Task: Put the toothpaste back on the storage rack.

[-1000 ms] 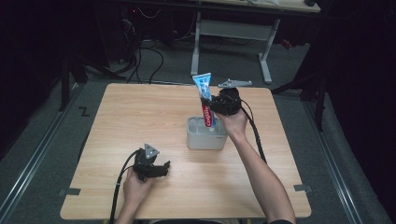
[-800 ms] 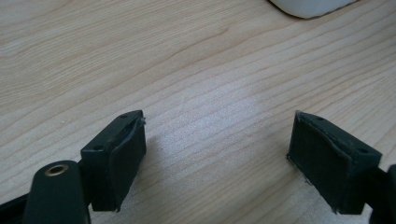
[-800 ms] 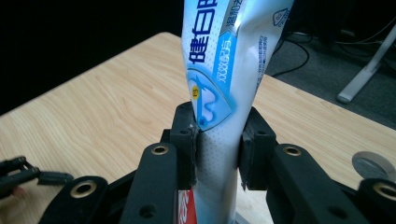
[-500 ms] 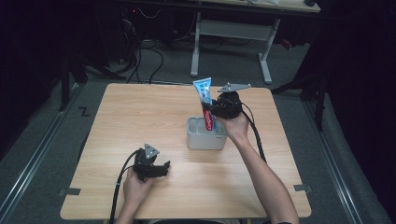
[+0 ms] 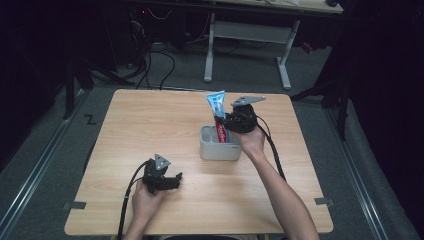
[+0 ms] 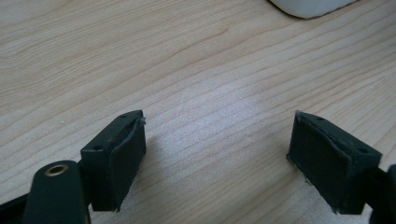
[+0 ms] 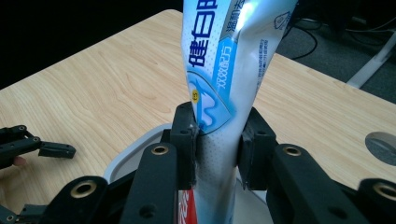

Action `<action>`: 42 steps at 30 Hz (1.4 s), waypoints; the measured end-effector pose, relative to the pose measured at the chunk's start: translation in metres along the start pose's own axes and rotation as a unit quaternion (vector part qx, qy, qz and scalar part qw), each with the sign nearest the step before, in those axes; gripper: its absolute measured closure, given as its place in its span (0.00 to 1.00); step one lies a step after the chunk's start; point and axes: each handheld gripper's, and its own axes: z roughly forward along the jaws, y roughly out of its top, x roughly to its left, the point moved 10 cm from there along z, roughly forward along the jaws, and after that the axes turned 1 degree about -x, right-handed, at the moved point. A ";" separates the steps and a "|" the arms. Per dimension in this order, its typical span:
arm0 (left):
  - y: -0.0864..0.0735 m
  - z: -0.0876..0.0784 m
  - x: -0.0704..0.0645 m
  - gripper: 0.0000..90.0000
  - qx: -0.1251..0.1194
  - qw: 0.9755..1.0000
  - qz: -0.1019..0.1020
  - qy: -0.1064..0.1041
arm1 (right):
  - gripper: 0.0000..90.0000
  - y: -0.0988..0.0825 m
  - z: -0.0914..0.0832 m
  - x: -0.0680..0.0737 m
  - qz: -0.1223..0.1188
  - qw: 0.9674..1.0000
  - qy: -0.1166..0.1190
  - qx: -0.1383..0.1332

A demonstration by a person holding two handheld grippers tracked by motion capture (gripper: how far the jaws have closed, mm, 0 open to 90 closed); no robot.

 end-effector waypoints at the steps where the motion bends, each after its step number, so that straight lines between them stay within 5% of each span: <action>1: 0.000 0.000 0.000 0.21 0.000 1.000 0.000 0.000 | 0.79 0.000 0.000 0.000 0.000 1.000 0.000 0.000; 42: 0.000 0.000 0.000 0.21 0.000 1.000 0.000 0.000 | 0.78 -0.041 0.004 0.000 -0.012 0.999 -0.005 0.032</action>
